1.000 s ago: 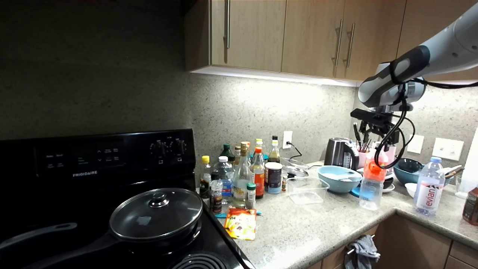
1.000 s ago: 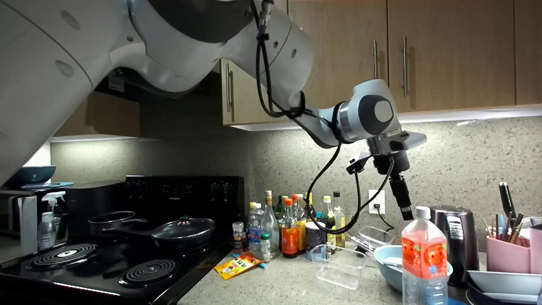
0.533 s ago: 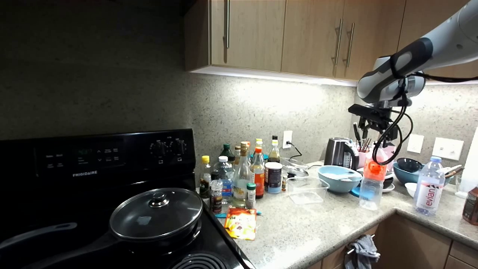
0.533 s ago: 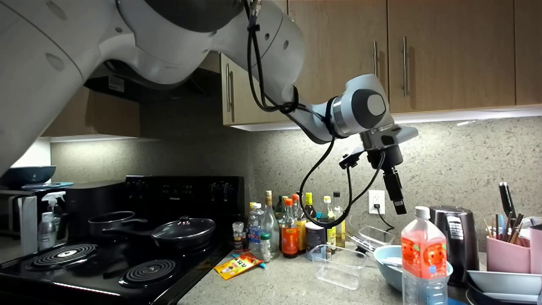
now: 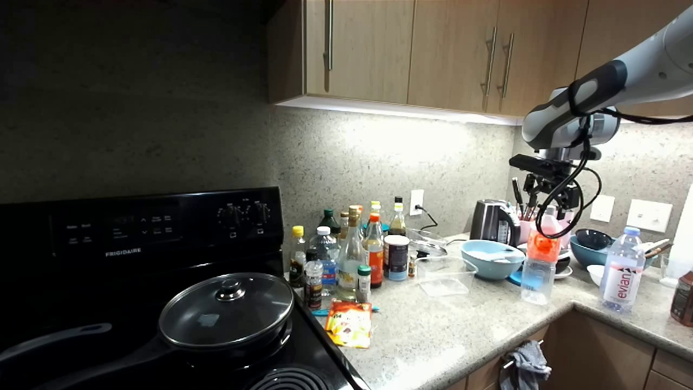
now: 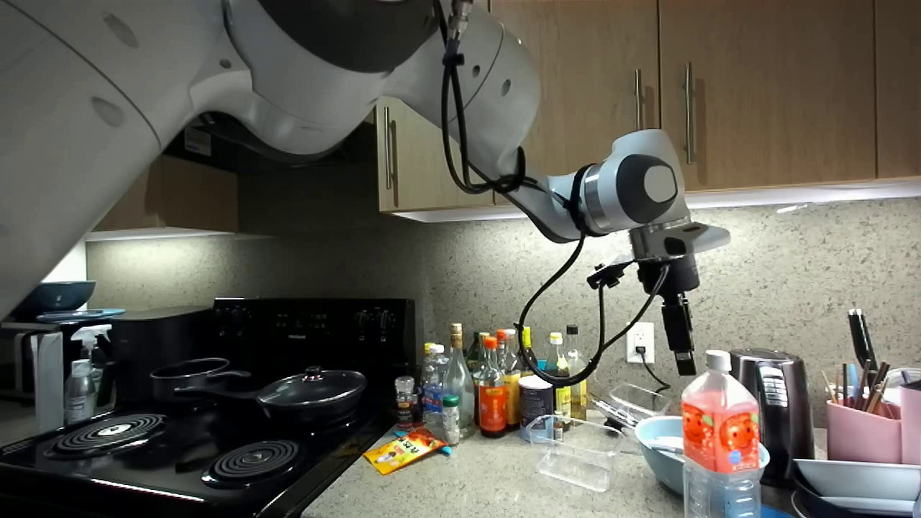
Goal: Put the plastic bottle inside the container
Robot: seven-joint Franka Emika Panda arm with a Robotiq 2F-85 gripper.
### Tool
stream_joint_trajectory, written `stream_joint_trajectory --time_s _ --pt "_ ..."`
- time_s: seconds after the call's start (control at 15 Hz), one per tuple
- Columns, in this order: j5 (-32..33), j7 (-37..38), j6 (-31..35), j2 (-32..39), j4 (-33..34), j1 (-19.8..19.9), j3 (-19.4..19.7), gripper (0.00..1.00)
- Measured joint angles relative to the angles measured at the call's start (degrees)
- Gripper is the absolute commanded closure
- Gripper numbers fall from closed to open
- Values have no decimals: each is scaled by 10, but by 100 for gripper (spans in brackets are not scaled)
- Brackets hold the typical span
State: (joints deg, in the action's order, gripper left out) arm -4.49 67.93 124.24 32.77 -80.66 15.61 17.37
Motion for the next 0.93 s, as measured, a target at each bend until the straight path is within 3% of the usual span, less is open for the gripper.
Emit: stream_joint_trajectory --time_s 0.93 --pt "-22 12 -47 48 69 34 -5 0"
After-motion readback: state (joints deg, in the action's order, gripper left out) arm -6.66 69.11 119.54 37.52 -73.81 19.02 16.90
